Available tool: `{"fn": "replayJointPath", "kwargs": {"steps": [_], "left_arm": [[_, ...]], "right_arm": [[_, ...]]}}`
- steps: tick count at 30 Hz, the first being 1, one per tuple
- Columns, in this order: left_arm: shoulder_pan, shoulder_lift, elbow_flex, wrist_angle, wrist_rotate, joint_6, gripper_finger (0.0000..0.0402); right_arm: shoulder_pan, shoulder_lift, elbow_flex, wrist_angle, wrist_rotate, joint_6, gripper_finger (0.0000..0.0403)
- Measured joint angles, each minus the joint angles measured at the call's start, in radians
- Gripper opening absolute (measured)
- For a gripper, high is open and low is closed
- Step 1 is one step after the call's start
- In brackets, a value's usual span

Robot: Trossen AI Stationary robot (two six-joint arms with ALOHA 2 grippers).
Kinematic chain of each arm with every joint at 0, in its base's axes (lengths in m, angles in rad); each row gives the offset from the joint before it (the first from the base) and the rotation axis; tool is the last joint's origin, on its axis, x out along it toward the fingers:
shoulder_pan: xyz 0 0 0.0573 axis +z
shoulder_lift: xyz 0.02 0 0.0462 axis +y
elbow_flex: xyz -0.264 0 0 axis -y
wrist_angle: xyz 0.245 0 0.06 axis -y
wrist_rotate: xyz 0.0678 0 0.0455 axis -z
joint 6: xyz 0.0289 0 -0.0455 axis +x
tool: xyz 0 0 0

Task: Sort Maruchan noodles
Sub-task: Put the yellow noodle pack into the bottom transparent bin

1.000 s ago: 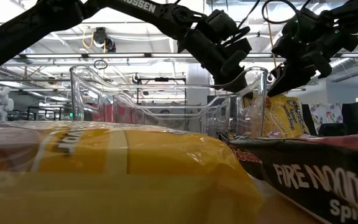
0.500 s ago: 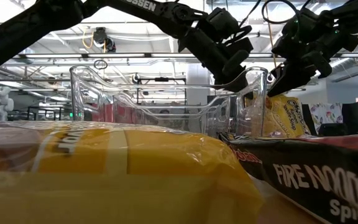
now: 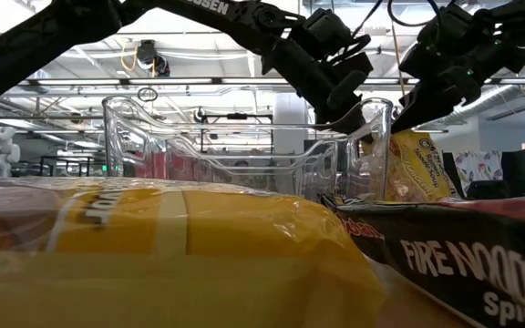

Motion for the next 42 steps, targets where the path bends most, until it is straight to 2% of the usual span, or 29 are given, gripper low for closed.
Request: {"fn": "replayJointPath", "kwargs": {"steps": [34,42], "left_arm": [[-0.004,-0.007,-0.002,-0.009,0.002,-0.121,0.0000],[-0.004,-0.055,-0.002,-0.023,0.001,-0.105,0.0000]], "right_arm": [[0.000,-0.007,0.000,-0.014,-0.002,-0.003,0.0000],[0.000,-0.065,0.000,0.004,0.000,-0.007,0.0000]]}}
